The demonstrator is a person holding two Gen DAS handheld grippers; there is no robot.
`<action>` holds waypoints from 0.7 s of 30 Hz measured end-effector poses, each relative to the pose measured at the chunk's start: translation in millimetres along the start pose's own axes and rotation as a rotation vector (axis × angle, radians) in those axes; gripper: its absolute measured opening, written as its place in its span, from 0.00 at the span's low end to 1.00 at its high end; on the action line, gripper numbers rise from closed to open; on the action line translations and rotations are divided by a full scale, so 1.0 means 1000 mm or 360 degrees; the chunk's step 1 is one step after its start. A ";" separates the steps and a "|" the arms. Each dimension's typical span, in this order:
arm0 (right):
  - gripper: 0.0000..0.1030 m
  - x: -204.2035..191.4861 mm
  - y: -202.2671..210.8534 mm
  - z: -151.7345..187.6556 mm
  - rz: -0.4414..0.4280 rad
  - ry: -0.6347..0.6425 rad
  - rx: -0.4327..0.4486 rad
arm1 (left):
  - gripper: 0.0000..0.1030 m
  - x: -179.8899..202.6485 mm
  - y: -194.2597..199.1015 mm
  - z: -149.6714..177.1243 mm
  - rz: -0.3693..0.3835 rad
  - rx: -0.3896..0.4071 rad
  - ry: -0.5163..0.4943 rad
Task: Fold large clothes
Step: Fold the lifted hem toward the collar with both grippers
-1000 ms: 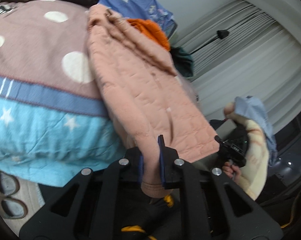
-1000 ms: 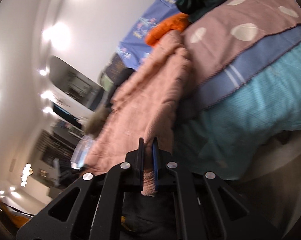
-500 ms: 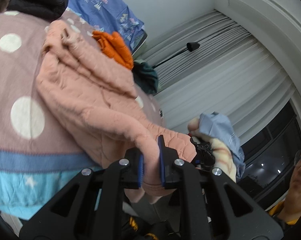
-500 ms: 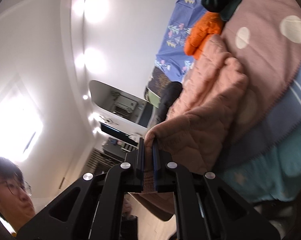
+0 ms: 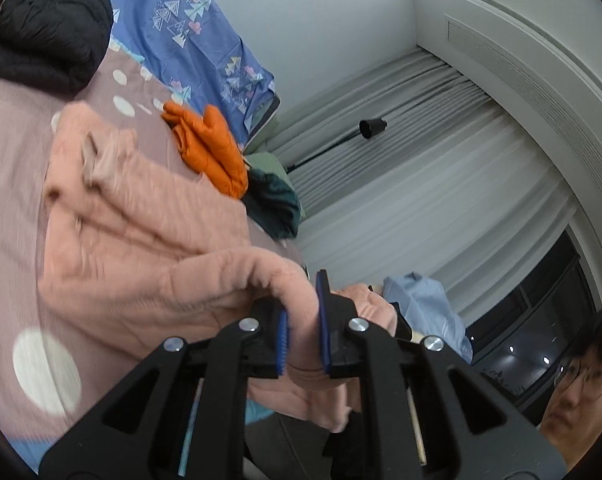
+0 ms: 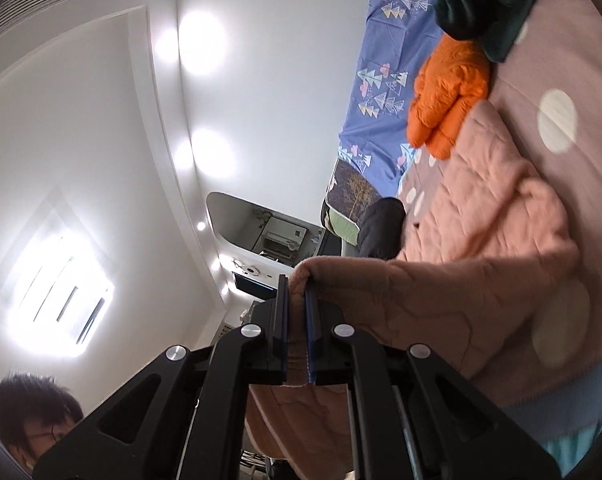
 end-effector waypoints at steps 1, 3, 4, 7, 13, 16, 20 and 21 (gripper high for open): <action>0.07 -0.001 -0.006 -0.010 -0.0006 -0.0011 0.0000 | 0.12 -0.003 -0.003 -0.010 -0.0007 0.0002 0.0001; 0.07 -0.001 -0.017 -0.027 -0.0018 -0.0032 0.0006 | 0.11 -0.007 -0.007 -0.028 -0.0015 0.0011 0.0010; 0.07 0.000 -0.024 -0.038 -0.0011 -0.0046 0.0015 | 0.11 -0.012 -0.010 -0.040 -0.0022 0.0018 0.0020; 0.07 0.006 -0.046 -0.071 0.0017 -0.0084 0.0027 | 0.11 -0.031 -0.016 -0.074 -0.0048 0.0053 0.0088; 0.07 0.040 -0.094 -0.134 0.0140 -0.0157 0.0049 | 0.12 -0.094 -0.024 -0.135 -0.0214 0.0114 0.0225; 0.07 0.070 -0.115 -0.160 0.0248 -0.0184 0.0065 | 0.11 -0.148 -0.025 -0.161 -0.0312 0.0135 0.0331; 0.07 0.136 -0.148 -0.185 0.0447 -0.0286 0.0004 | 0.11 -0.215 -0.027 -0.173 -0.0422 0.0110 0.0462; 0.07 0.152 -0.155 -0.186 0.0505 -0.0309 -0.0020 | 0.12 -0.234 -0.026 -0.174 -0.0436 0.0113 0.0523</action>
Point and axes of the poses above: each gripper's, at about its wrist camera, not at the fingertips, and y roughly against the way its jaws point, x to its right, z to its underside, the point moved 9 cm from there along -y, roughly the way its jaws point, and after that the axes turned 11 degrees about z, right-handed, at the moved point
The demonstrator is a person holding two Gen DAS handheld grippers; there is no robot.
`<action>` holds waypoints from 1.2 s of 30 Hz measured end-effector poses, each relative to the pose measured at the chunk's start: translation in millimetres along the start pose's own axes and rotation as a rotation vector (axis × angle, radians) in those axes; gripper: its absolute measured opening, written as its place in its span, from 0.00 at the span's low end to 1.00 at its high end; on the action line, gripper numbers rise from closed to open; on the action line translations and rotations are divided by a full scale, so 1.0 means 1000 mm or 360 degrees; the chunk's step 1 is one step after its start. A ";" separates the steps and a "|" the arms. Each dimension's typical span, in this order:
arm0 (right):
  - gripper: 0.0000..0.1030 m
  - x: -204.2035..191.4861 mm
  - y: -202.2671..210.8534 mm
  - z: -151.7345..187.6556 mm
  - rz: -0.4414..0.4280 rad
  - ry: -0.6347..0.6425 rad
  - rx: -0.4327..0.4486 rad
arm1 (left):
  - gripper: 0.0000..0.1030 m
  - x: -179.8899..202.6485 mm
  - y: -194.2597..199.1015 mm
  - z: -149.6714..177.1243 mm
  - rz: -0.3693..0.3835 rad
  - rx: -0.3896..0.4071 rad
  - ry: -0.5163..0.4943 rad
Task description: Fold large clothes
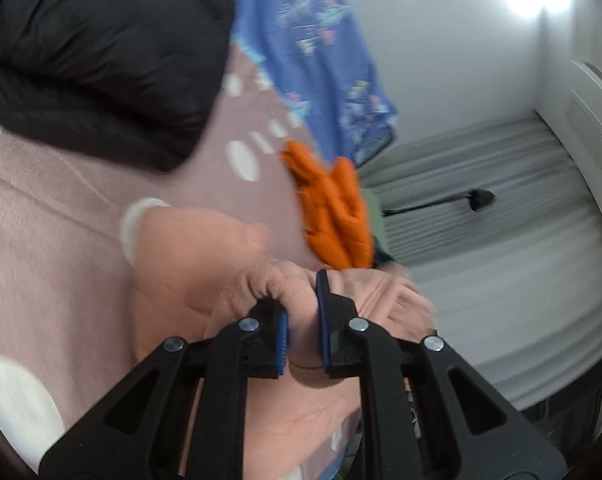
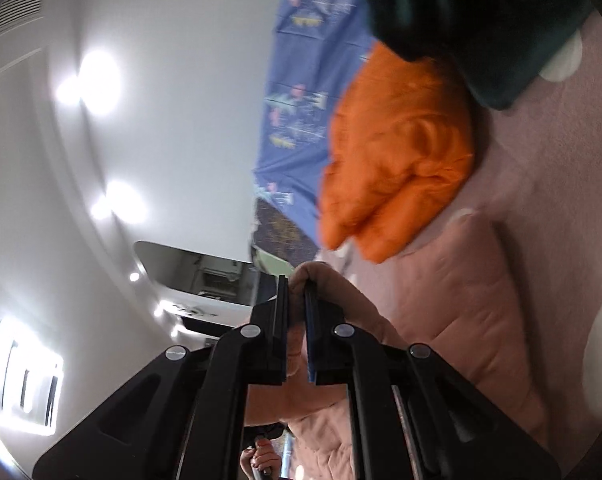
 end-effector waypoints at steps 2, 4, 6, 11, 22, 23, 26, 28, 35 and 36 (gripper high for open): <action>0.11 0.026 -0.018 -0.010 0.0090 -0.0032 -0.0009 | 0.16 -0.022 -0.007 -0.006 0.0017 -0.0015 0.0096; 0.17 0.039 -0.022 -0.014 0.0063 -0.0103 -0.0015 | 0.31 -0.039 -0.014 -0.010 0.0096 -0.0045 0.0213; 0.27 0.040 -0.016 -0.018 0.0002 -0.0115 0.0040 | 0.65 -0.038 -0.012 -0.013 0.0265 -0.0021 0.0272; 0.32 0.023 0.032 -0.022 0.0059 -0.0001 0.0280 | 0.88 -0.016 0.038 -0.035 0.0334 0.0285 0.0182; 0.17 -0.050 -0.028 0.063 0.0575 0.0735 0.0051 | 0.13 0.064 -0.042 0.033 -0.0298 0.0035 -0.0434; 0.17 -0.045 -0.043 0.064 0.0661 0.0790 0.0018 | 0.13 0.060 -0.054 0.033 -0.0384 0.0016 -0.0486; 0.13 -0.008 -0.071 0.051 0.1007 0.0908 0.0070 | 0.13 0.025 -0.080 0.022 -0.0683 0.0033 -0.0577; 0.00 0.021 -0.073 0.037 0.1112 0.0864 0.0121 | 0.11 -0.015 -0.074 0.004 -0.0923 0.0132 -0.0590; 0.00 0.043 -0.062 0.026 0.1021 0.0796 0.0308 | 0.03 -0.057 -0.041 -0.014 -0.0865 0.0379 -0.0459; 0.00 0.043 -0.061 0.024 0.1009 0.0767 0.0338 | 0.03 -0.057 -0.040 -0.016 -0.0886 0.0393 -0.0470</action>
Point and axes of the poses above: each gripper's, at about its wrist camera, not at the fingertips, and y roughly against the way its jaws point, x to its right, z to its underside, the point moved 9 cm from there along -y, roughly the way its jaws point, and after that the axes turned 11 degrees about z, right-handed, at the moved point
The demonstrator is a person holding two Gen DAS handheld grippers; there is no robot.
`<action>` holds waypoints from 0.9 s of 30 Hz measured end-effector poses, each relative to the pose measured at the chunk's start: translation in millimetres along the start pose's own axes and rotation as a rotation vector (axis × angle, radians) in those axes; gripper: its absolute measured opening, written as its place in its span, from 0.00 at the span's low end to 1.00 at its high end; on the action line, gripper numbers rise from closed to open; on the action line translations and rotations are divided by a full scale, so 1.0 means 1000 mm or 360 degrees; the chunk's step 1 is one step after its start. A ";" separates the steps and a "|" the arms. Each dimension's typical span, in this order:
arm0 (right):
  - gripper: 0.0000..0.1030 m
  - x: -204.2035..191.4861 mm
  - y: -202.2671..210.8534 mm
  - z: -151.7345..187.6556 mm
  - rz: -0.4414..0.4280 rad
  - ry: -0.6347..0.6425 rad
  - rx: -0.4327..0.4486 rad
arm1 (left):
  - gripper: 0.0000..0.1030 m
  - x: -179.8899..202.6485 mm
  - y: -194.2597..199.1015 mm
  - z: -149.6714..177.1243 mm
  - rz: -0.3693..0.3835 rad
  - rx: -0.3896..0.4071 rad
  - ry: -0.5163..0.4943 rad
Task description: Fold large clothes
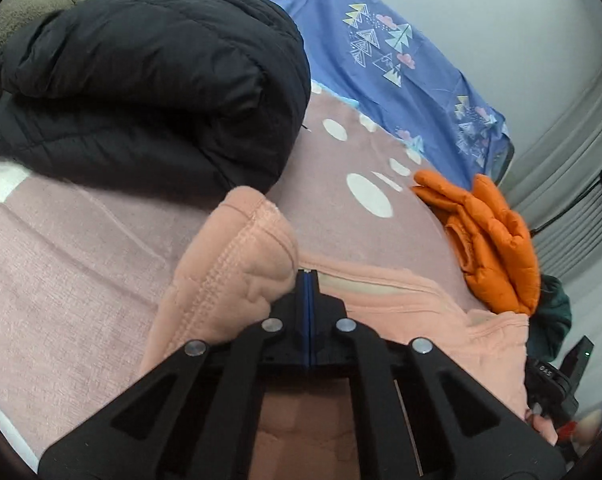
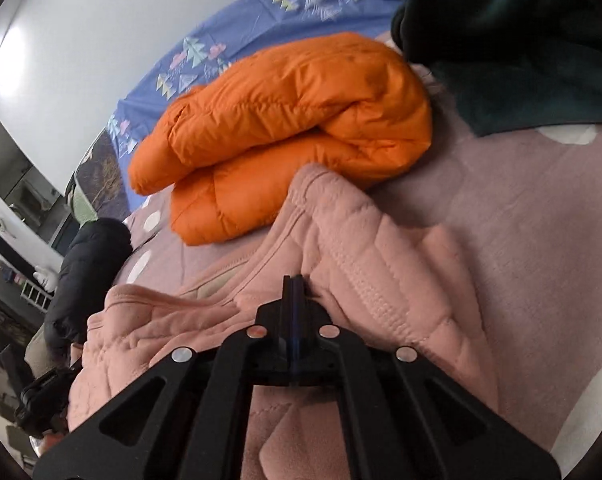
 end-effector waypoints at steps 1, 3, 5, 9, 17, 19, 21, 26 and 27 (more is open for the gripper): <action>0.00 0.004 0.003 -0.002 0.0001 -0.0046 0.0023 | 0.03 0.000 0.000 0.000 -0.0024 0.0013 -0.0017; 0.00 0.011 0.003 -0.005 0.0021 -0.0099 0.0049 | 0.03 0.001 -0.002 -0.003 -0.0054 0.0027 -0.0045; 0.00 0.005 -0.001 -0.009 0.0049 -0.0067 0.0037 | 0.03 0.001 0.006 0.000 -0.0070 0.0030 -0.0065; 0.07 -0.003 0.035 -0.008 -0.0065 -0.0079 0.0001 | 0.03 0.020 0.009 0.005 -0.0029 -0.0026 -0.0078; 0.48 0.043 0.168 0.056 -0.0346 -0.0239 0.0092 | 0.51 0.078 0.083 0.035 0.0186 0.0007 -0.0203; 0.50 0.066 0.183 0.082 -0.0374 -0.0387 0.0064 | 0.51 0.098 0.095 0.052 0.0218 -0.0010 -0.0290; 0.52 0.084 0.186 0.104 -0.0417 -0.0536 -0.0004 | 0.51 0.115 0.099 0.067 0.0240 -0.0039 -0.0356; 0.62 0.094 0.177 0.145 -0.0513 -0.0829 -0.0146 | 0.54 0.146 0.103 0.099 0.0305 -0.0120 -0.0440; 0.63 0.089 0.172 0.145 -0.0536 -0.0829 -0.0161 | 0.55 0.152 0.103 0.103 0.0307 -0.0132 -0.0460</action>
Point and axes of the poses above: each gripper's, at about its wrist camera, not at the fingertips, and y roughly against the way its jaws point, x to its right, z to its underside, the point moved 9 cm from there along -y, roughly the way its jaws point, and after that the axes turned 11 degrees about z, right-handed, at the moved point
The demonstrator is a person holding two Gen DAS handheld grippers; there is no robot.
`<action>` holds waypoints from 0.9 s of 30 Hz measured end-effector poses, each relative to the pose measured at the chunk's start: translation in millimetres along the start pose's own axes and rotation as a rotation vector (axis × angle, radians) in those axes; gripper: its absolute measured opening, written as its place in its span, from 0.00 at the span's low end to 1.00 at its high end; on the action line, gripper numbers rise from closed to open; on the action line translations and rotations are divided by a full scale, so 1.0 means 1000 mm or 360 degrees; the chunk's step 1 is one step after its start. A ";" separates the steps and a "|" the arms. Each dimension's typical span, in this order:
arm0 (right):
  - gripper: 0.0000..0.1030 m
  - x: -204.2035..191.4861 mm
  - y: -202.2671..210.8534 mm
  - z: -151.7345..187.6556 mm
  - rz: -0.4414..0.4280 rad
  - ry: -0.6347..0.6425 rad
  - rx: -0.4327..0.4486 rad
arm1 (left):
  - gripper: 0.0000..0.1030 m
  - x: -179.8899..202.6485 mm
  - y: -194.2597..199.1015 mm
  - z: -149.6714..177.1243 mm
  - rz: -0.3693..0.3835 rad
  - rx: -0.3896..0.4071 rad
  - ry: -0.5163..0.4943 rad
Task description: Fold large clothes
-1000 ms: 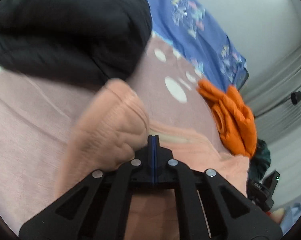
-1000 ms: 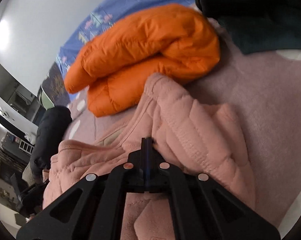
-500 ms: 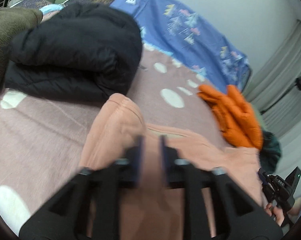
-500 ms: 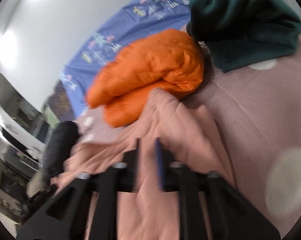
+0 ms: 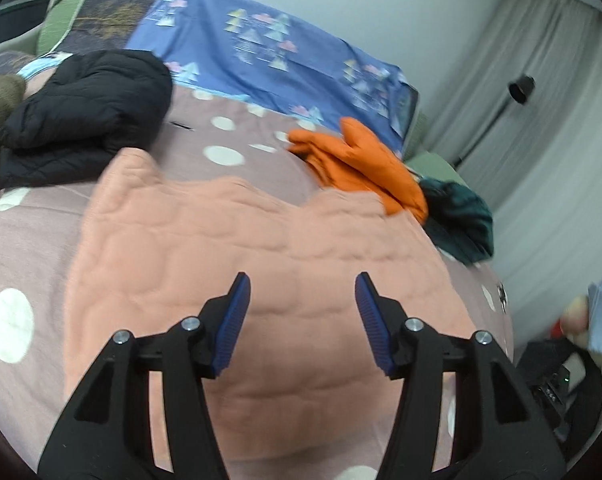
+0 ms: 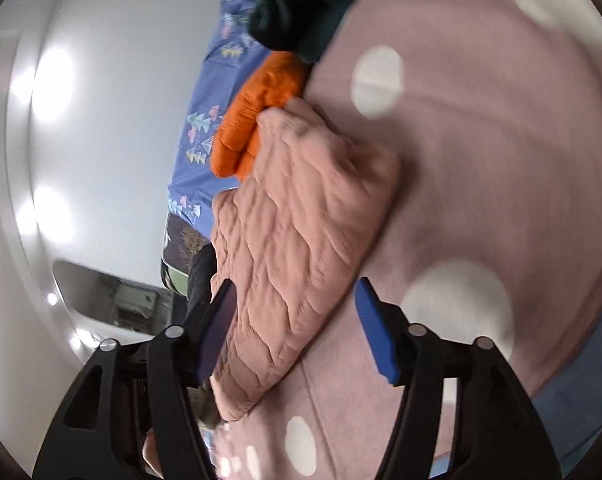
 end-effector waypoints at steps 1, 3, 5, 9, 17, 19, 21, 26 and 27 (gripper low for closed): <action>0.63 -0.001 -0.004 0.000 0.0000 -0.0010 -0.0013 | 0.55 0.008 -0.003 0.003 0.0005 -0.0011 -0.0017; 0.66 -0.003 -0.015 -0.002 0.0007 -0.0041 -0.0034 | 0.56 0.019 -0.008 0.005 0.0026 -0.0029 -0.0027; 0.67 0.004 -0.027 -0.005 0.0074 -0.0125 -0.0051 | 0.58 0.027 -0.019 0.003 0.0028 -0.0040 -0.0034; 0.72 0.004 -0.033 -0.010 0.0077 -0.0158 -0.0035 | 0.59 0.036 -0.054 0.000 0.0062 -0.0104 0.0006; 0.79 -0.005 -0.052 -0.032 0.0093 -0.0179 0.0040 | 0.59 0.013 -0.151 0.003 0.0160 -0.0292 0.0147; 0.79 -0.007 -0.059 -0.041 0.0144 -0.0159 0.0092 | 0.56 0.004 -0.154 0.002 0.0266 -0.0239 0.0161; 0.82 -0.008 -0.066 -0.046 0.0195 -0.0123 0.0131 | 0.47 0.000 -0.153 0.002 0.0319 -0.0222 0.0159; 0.86 -0.023 -0.083 -0.064 0.0267 -0.0002 0.0280 | 0.31 -0.014 -0.151 0.001 0.0404 -0.0202 0.0224; 0.84 -0.024 -0.084 -0.067 0.0273 0.0012 0.0303 | 0.31 -0.013 -0.151 0.001 0.0408 -0.0200 0.0214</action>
Point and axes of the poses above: each gripper's, at about its wrist camera, not at the fingertips, and y roughly against the way its jaws point, x to its right, z to its underside, the point moved 9 cm from there along -y, roughly the way its jaws point, and after that the axes turned 11 degrees about z, right-handed, at the moved point
